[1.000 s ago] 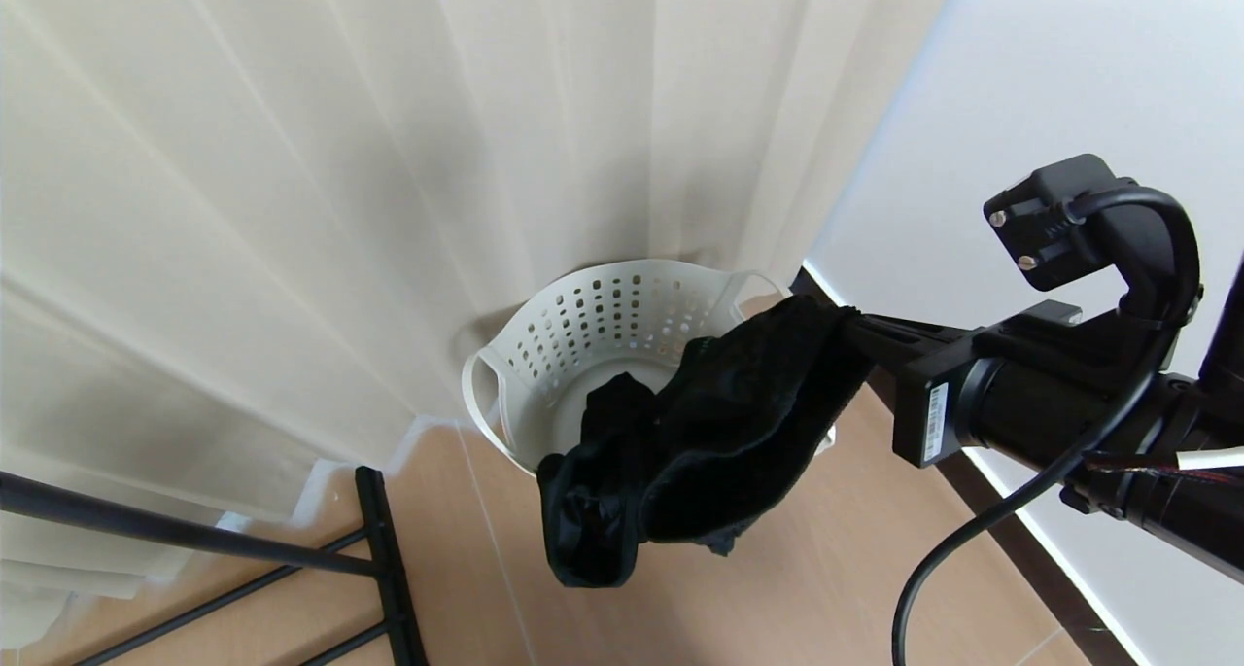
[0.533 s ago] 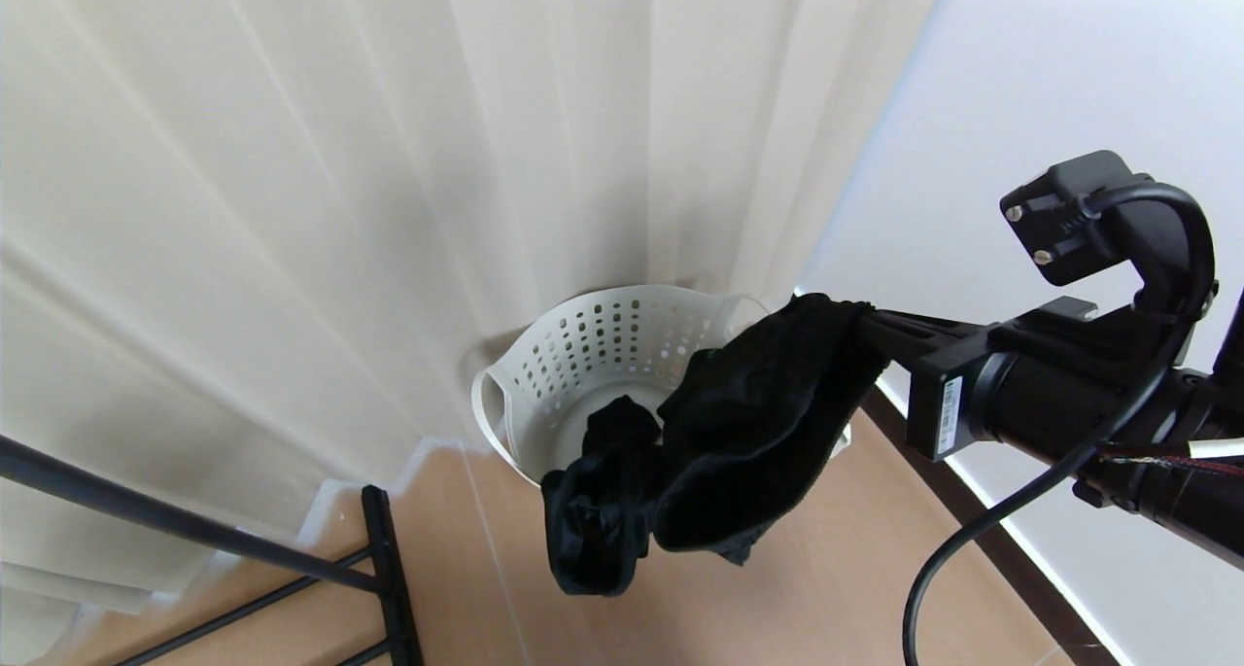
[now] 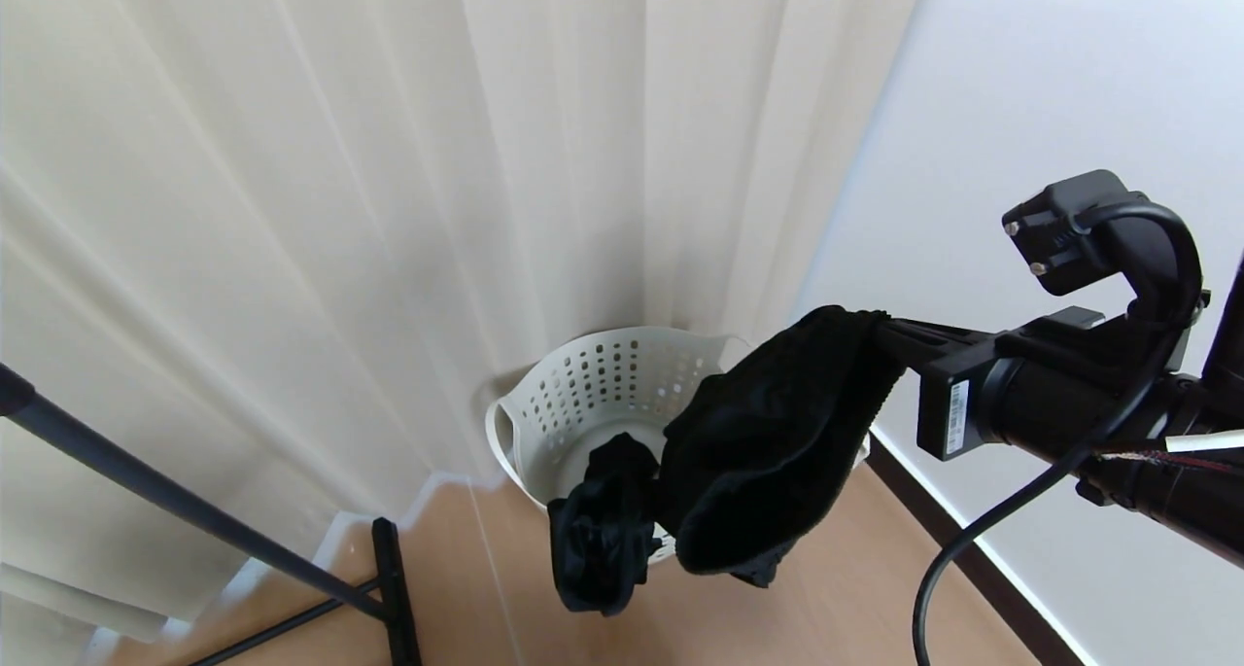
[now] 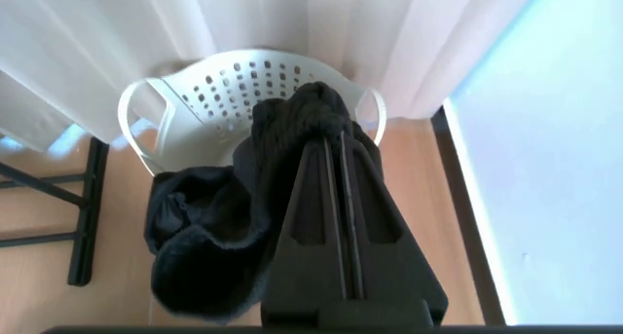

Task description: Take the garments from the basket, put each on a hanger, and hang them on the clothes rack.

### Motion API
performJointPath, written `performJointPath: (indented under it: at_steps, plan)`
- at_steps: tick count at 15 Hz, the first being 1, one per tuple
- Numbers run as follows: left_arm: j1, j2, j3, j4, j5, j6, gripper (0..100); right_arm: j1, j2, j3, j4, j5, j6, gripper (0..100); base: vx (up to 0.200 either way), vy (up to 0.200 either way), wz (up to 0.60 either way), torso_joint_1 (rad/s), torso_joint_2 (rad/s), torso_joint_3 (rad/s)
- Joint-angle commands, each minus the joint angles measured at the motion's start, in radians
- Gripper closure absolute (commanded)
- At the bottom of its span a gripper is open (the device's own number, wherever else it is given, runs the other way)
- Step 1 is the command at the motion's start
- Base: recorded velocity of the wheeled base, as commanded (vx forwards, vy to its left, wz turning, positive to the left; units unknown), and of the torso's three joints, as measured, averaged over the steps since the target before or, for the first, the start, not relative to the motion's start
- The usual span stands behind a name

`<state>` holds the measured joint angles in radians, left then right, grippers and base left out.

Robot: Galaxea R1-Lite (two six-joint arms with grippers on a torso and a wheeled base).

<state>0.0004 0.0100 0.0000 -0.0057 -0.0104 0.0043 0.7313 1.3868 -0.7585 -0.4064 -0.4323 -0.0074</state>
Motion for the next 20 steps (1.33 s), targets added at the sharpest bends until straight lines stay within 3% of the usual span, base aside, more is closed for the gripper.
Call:
performJointPath:
  at_steps: [1, 9, 20]
  plan:
    - [0.001, 0.001, 0.0, 0.0, 0.0, 0.0, 0, -0.001, 0.0, 0.004, 0.0, 0.004, 0.0, 100, 0.0, 0.0, 0.0, 0.036, -0.38, -0.139]
    - [0.0, 0.001, 0.0, 0.0, 0.0, 0.0, 0, -0.003, 0.0, 0.011, 0.0, 0.015, 0.0, 100, 0.0, 0.0, 0.0, 0.092, -0.44, -0.152]
    - [0.0, 0.001, 0.0, 0.0, 0.001, 0.0, 0, -0.003, 0.001, 0.015, 0.0, 0.017, 0.0, 100, 0.0, 0.0, 0.0, 0.175, -0.5, -0.129]
